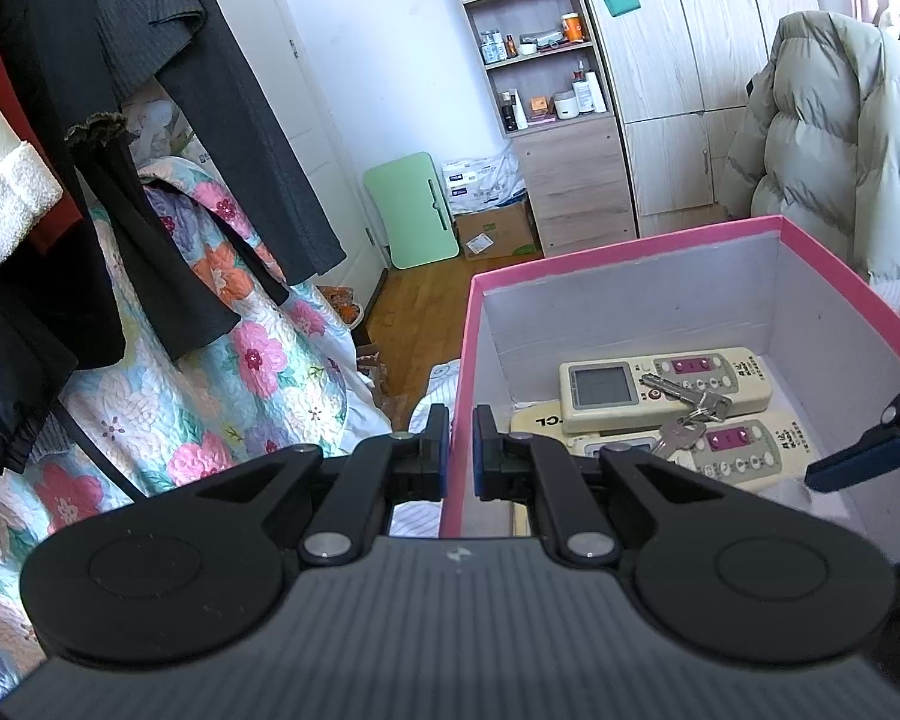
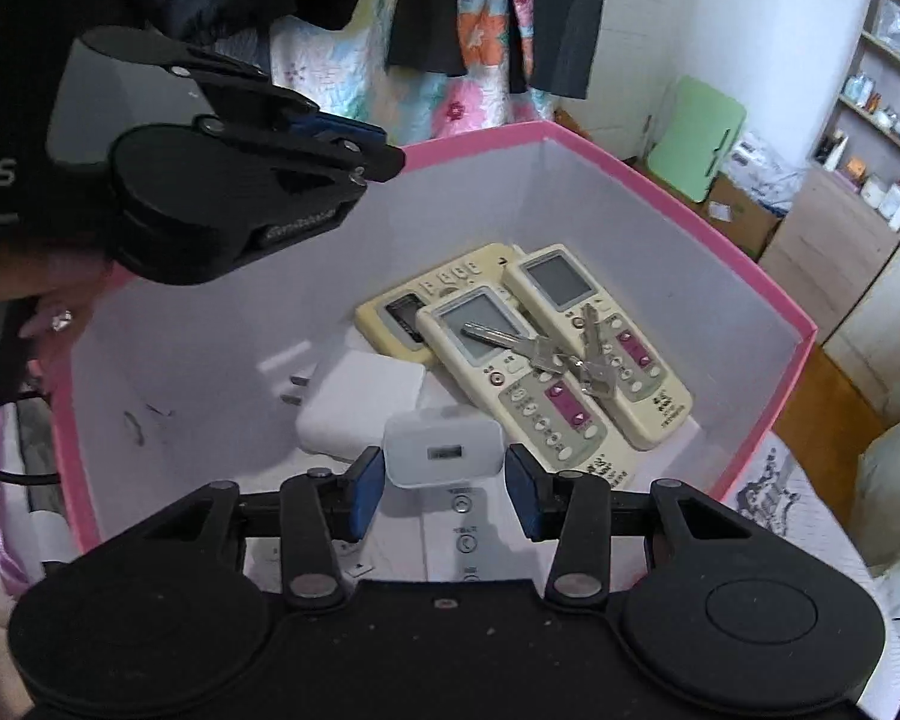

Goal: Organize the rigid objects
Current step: 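Lower the held white charger into the pink box and open the right tool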

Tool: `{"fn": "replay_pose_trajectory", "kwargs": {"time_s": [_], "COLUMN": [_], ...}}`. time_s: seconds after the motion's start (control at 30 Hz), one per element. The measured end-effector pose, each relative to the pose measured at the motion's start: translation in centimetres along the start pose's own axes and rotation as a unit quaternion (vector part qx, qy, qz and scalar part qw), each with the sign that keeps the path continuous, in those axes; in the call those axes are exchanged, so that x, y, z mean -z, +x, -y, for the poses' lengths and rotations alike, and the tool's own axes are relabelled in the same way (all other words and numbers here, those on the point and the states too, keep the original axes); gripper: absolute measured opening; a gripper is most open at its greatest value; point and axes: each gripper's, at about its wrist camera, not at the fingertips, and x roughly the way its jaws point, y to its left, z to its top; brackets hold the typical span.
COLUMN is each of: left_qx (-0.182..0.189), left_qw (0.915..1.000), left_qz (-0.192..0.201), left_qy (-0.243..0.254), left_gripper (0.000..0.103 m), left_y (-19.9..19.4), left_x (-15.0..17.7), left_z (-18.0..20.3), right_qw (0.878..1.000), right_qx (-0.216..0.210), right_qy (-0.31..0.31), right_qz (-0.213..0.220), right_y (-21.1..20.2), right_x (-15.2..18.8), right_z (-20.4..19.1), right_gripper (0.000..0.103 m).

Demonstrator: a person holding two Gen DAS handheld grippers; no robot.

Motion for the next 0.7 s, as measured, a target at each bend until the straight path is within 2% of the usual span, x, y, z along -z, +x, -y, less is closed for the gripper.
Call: {"fn": "replay_pose_trajectory", "kwargs": {"time_s": [0.1, 0.2, 0.23, 0.33, 0.53, 0.7], "left_qx": [0.001, -0.001, -0.001, -0.001, -0.002, 0.004], "left_qw": [1.0000, 1.0000, 1.0000, 1.0000, 1.0000, 1.0000], "left_qz": [0.001, 0.000, 0.000, 0.000, 0.001, 0.006], "left_qy": [0.000, 0.001, 0.001, 0.001, 0.005, -0.006], "left_gripper": [0.007, 0.007, 0.007, 0.008, 0.008, 0.008], "left_y": [0.0, 0.1, 0.1, 0.1, 0.2, 0.0], "left_x": [0.0, 0.0, 0.0, 0.0, 0.0, 0.1], "left_z": [0.1, 0.0, -0.1, 0.0, 0.0, -0.4], "right_qw": [0.999, 0.995, 0.992, 0.982, 0.973, 0.961], "right_qx": [0.006, 0.019, 0.026, 0.060, 0.116, 0.132], "right_qy": [0.017, 0.050, 0.066, 0.108, 0.167, 0.228], "right_qz": [0.034, 0.080, 0.100, 0.145, 0.108, 0.081], "right_y": [-1.8, -4.7, -5.9, -8.5, -9.7, -8.6], "right_x": [0.4, 1.5, 2.2, 4.5, 9.2, 12.2], "right_z": [0.4, 1.6, 2.2, 4.3, 8.7, 11.8], "right_gripper": [0.056, 0.060, 0.065, 0.069, 0.069, 0.069]}}
